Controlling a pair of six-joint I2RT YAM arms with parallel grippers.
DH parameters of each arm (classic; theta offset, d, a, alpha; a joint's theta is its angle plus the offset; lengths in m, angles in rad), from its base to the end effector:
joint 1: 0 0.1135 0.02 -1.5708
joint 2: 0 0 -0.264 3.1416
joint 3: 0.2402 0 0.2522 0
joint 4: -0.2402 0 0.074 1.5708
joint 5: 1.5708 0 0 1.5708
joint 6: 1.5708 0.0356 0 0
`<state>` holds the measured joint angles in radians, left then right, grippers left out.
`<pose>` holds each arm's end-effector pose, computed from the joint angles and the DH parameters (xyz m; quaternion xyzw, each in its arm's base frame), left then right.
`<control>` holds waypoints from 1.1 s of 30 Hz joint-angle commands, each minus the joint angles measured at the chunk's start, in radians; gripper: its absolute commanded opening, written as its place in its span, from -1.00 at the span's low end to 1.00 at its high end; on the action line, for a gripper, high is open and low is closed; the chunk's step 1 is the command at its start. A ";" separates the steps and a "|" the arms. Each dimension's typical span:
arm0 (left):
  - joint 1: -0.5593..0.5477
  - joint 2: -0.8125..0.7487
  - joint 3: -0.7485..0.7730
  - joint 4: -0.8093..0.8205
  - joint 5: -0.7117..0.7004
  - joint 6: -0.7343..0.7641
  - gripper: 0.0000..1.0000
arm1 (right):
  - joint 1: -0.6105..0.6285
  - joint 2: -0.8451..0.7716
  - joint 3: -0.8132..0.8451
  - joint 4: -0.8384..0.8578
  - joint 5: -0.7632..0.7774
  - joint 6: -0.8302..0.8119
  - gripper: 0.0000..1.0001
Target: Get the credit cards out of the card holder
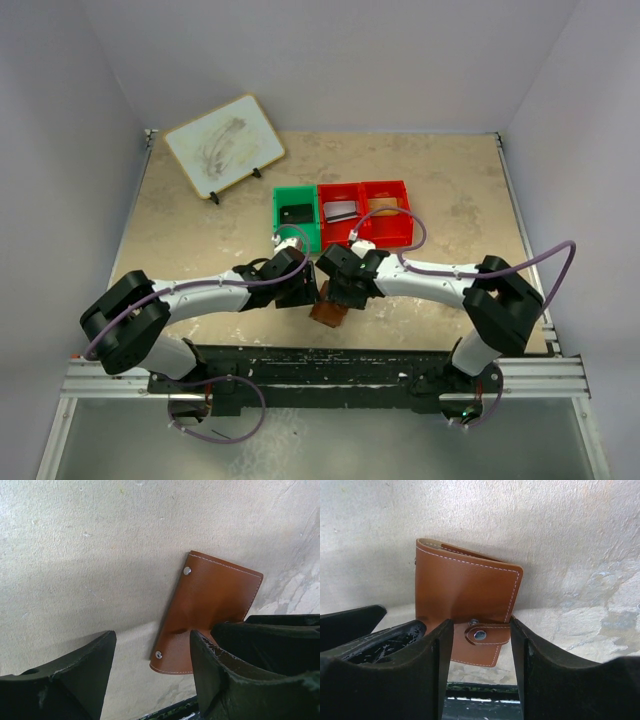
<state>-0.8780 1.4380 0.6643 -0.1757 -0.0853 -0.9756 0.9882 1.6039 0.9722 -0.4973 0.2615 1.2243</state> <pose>0.1722 -0.2027 0.1579 -0.0594 0.9495 -0.2199 0.2159 0.1773 0.2523 0.1831 0.1423 0.9573 0.1372 0.2111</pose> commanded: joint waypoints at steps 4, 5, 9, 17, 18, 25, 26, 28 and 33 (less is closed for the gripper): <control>0.001 0.018 0.015 -0.056 -0.036 0.017 0.18 | 0.007 -0.005 0.027 -0.055 0.029 -0.002 0.00; 0.001 0.018 0.016 -0.057 -0.037 0.016 0.18 | 0.007 -0.007 0.030 -0.067 0.037 0.001 -0.02; 0.001 0.019 0.018 -0.063 -0.042 0.012 0.18 | 0.007 -0.030 0.013 -0.101 0.055 0.017 -0.09; 0.001 0.019 0.023 -0.077 -0.052 0.012 0.17 | 0.006 -0.121 -0.093 -0.055 0.001 0.032 -0.28; 0.001 0.019 0.023 -0.080 -0.053 0.013 0.17 | 0.006 -0.129 -0.106 -0.051 -0.007 0.033 -0.28; 0.001 0.024 0.034 -0.085 -0.049 0.012 0.17 | 0.003 -0.169 -0.171 0.032 -0.037 0.030 -0.28; 0.001 0.024 0.036 -0.086 -0.048 0.013 0.17 | 0.002 -0.172 -0.180 0.045 -0.042 0.032 -0.28; 0.001 0.024 0.041 -0.089 -0.046 0.016 0.17 | -0.001 -0.176 -0.198 0.070 -0.046 0.042 -0.28; 0.001 0.025 0.044 -0.094 -0.047 0.019 0.17 | -0.029 -0.201 -0.254 0.165 -0.060 0.033 -0.31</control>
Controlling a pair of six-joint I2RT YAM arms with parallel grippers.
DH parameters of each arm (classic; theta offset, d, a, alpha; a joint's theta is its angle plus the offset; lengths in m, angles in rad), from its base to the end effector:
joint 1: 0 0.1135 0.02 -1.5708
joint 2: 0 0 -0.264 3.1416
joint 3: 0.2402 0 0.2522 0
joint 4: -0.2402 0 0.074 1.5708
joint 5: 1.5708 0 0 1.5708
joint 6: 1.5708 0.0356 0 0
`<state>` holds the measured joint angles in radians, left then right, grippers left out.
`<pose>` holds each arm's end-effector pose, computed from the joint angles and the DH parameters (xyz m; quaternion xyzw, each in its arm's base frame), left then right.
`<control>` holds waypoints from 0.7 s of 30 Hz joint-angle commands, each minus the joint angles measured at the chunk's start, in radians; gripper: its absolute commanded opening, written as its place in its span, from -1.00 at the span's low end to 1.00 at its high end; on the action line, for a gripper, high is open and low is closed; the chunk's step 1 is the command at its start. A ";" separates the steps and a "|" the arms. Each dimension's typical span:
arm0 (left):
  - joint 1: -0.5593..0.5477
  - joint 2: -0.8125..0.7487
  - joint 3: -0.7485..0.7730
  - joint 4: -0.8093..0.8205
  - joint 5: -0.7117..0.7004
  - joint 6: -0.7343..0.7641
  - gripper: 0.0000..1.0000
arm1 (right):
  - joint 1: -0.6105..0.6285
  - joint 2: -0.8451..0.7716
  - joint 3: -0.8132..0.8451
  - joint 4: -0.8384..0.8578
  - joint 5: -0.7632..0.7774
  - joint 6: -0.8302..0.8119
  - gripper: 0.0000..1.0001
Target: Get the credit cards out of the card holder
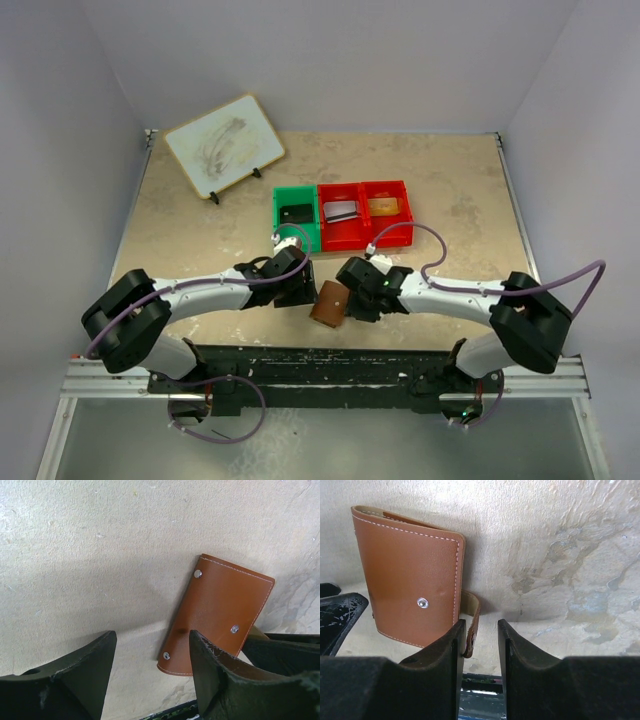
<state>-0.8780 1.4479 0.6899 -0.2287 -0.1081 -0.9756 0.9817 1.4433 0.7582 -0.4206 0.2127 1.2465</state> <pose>0.1735 -0.2031 0.1594 -0.0622 0.9544 -0.1989 0.2140 0.1523 0.2144 0.1696 0.1520 0.9559 0.1601 0.1938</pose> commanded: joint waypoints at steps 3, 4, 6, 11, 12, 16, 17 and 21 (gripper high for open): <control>0.001 0.017 0.020 -0.043 -0.023 0.018 0.16 | -0.047 -0.055 -0.064 0.149 -0.037 -0.006 -0.35; 0.001 0.018 0.020 -0.042 -0.022 0.018 0.16 | -0.052 -0.060 -0.071 0.163 -0.041 -0.008 -0.38; 0.001 0.019 0.020 -0.043 -0.024 0.017 0.16 | -0.059 -0.065 -0.082 0.179 -0.043 -0.007 -0.44; 0.001 0.022 0.022 -0.043 -0.024 0.015 0.16 | -0.073 -0.060 -0.106 0.202 -0.050 -0.018 -0.53; 0.001 0.022 0.021 -0.043 -0.025 0.015 0.16 | -0.074 -0.056 -0.108 0.204 -0.053 -0.021 -0.57; 0.001 0.021 0.023 -0.044 -0.028 0.015 0.16 | -0.074 -0.056 -0.108 0.191 -0.050 -0.021 -0.90; 0.001 0.019 0.023 -0.043 -0.030 0.014 0.16 | -0.074 -0.062 -0.106 0.180 -0.043 -0.018 -1.00; 0.001 -0.007 0.024 -0.042 -0.049 0.006 0.16 | -0.074 -0.100 -0.051 0.112 0.012 -0.043 -1.00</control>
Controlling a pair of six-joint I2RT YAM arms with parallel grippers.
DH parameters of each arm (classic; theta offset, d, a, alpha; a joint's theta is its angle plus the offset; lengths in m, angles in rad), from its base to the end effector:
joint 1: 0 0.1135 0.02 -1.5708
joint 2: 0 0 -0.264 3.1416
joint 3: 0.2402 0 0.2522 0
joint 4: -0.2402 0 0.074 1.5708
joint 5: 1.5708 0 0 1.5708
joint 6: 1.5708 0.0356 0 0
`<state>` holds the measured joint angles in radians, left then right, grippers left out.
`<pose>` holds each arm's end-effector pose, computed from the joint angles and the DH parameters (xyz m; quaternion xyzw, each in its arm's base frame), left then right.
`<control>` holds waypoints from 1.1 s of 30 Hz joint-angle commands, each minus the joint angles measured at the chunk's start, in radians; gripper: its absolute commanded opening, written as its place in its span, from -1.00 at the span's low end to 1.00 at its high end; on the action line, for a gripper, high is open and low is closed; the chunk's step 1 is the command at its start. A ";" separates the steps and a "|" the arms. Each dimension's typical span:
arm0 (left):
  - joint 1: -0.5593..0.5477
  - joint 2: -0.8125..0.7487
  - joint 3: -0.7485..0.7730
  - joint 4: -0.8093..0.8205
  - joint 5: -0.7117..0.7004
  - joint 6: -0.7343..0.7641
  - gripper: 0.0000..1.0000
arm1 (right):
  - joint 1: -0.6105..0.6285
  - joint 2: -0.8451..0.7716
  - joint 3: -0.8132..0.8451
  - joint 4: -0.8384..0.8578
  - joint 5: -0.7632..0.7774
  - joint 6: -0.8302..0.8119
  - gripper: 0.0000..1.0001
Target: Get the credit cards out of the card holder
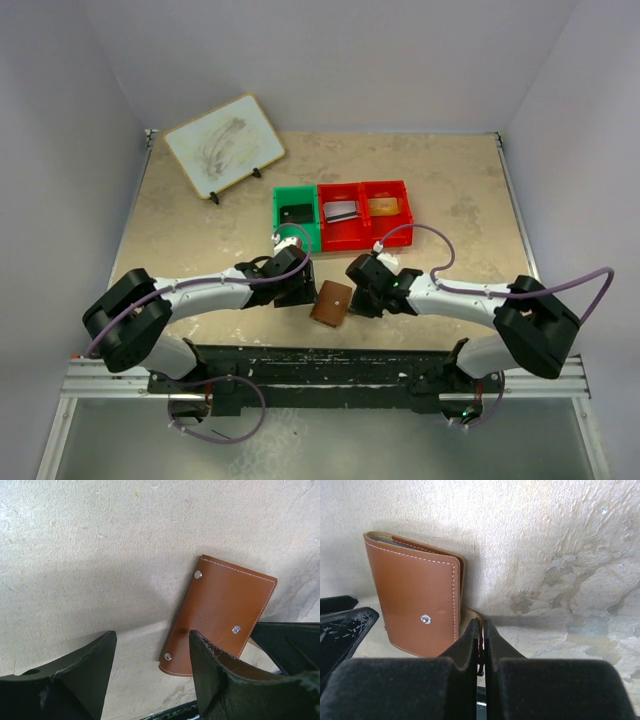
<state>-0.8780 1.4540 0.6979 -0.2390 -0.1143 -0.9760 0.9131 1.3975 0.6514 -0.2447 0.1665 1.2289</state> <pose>0.1744 -0.2037 0.1595 -0.0631 0.9553 -0.1938 0.2139 0.1605 0.1981 0.1601 0.1736 0.9393 0.2119 0.2065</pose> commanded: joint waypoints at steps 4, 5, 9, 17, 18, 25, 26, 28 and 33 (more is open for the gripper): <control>0.001 -0.064 0.030 -0.020 -0.057 0.005 0.16 | -0.005 -0.115 0.114 -0.071 0.112 -0.142 -1.00; 0.001 -0.082 0.029 -0.015 -0.060 0.004 0.17 | -0.005 -0.131 0.122 -0.063 0.101 -0.168 -1.00; 0.001 -0.143 0.017 -0.002 -0.091 -0.008 0.20 | -0.005 -0.205 0.127 -0.005 0.047 -0.254 -1.00; 0.002 -0.226 0.009 -0.048 -0.210 -0.053 0.22 | -0.005 -0.206 0.145 0.081 -0.072 -0.331 -1.00; 0.002 -0.230 0.010 -0.057 -0.221 -0.059 0.22 | -0.005 -0.187 0.159 0.069 -0.070 -0.328 -1.00; 0.002 -0.224 0.006 -0.048 -0.208 -0.064 0.22 | -0.005 -0.105 0.211 0.063 -0.113 -0.369 -1.00; 0.002 -0.227 0.005 -0.047 -0.211 -0.063 0.23 | -0.005 -0.125 0.192 0.105 -0.122 -0.376 -1.00; 0.002 -0.238 0.001 -0.052 -0.224 -0.067 0.23 | -0.014 -0.182 0.130 0.202 -0.138 -0.380 -1.00; 0.002 -0.264 -0.007 -0.032 -0.218 -0.057 0.23 | -0.203 -0.289 -0.032 0.203 -0.306 -0.325 -1.00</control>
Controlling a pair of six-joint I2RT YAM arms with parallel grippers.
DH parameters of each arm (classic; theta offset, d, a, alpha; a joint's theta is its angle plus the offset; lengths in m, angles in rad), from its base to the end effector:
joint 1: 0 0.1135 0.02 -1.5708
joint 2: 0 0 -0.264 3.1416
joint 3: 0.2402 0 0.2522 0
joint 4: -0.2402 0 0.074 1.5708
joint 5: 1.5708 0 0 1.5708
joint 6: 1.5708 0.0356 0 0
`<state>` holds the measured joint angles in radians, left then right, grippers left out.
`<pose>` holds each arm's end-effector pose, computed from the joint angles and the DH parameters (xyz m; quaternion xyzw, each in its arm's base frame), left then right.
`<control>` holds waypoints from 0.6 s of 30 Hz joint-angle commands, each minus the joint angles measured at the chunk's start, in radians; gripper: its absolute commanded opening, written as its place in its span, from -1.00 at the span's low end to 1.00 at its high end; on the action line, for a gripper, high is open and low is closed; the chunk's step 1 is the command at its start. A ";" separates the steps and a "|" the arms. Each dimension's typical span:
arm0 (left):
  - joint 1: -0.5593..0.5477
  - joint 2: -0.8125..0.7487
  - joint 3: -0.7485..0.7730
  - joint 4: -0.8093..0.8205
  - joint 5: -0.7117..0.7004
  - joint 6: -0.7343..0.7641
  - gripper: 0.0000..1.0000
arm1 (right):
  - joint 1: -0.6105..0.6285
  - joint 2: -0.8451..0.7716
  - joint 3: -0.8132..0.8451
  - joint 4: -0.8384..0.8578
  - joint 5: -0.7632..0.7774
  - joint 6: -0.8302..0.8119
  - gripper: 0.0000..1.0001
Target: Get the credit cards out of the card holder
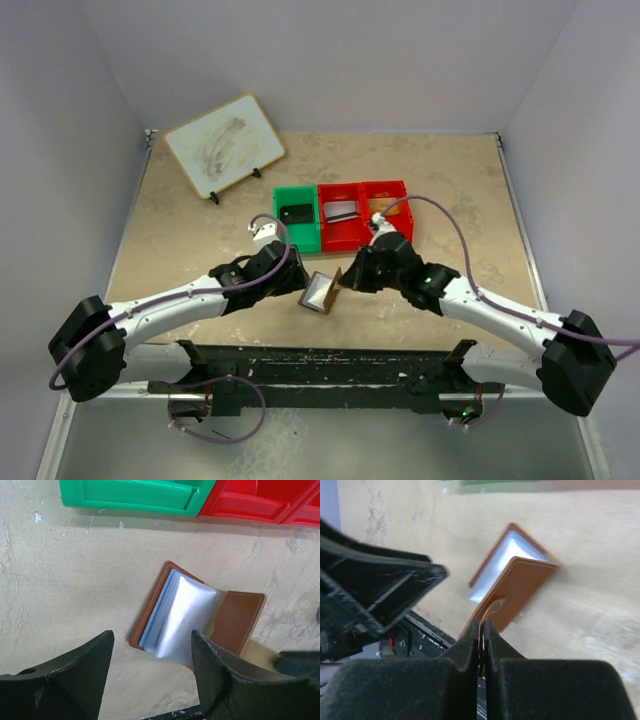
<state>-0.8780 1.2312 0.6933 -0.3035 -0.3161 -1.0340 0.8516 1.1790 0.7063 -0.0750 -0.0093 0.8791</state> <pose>0.1650 -0.1815 0.2080 -0.1278 0.9154 -0.2029 0.3233 0.1698 0.1944 0.2423 0.0097 0.8719 0.3753 0.3143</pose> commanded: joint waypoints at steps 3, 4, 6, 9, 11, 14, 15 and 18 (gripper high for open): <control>0.003 -0.020 -0.003 0.069 0.029 0.018 0.22 | -0.197 -0.081 -0.143 0.016 -0.147 0.011 -1.00; 0.002 -0.011 -0.004 0.091 0.049 0.022 0.22 | -0.204 -0.073 -0.157 0.025 -0.157 0.005 -1.00; 0.002 0.015 -0.001 0.134 0.093 0.028 0.22 | -0.209 -0.035 -0.163 0.027 -0.155 0.001 -1.00; 0.002 0.049 0.011 0.191 0.154 0.045 0.22 | -0.215 0.034 -0.178 0.024 -0.127 0.018 -1.00; 0.002 0.069 0.021 0.211 0.193 0.060 0.22 | -0.217 0.057 -0.192 0.029 -0.111 0.042 -1.00; 0.002 0.100 0.027 0.232 0.234 0.071 0.22 | -0.217 0.038 -0.219 0.065 -0.094 0.074 -1.00; 0.002 0.113 0.028 0.235 0.244 0.071 0.22 | -0.219 0.029 -0.227 0.074 -0.092 0.077 -1.00; 0.001 0.145 0.036 0.246 0.273 0.071 0.22 | -0.221 0.026 -0.232 0.092 -0.107 0.063 -1.00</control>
<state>-0.8780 1.3468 0.6903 -0.1272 -0.1120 -0.9901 0.6376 1.2278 0.4789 -0.0448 -0.1181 0.9321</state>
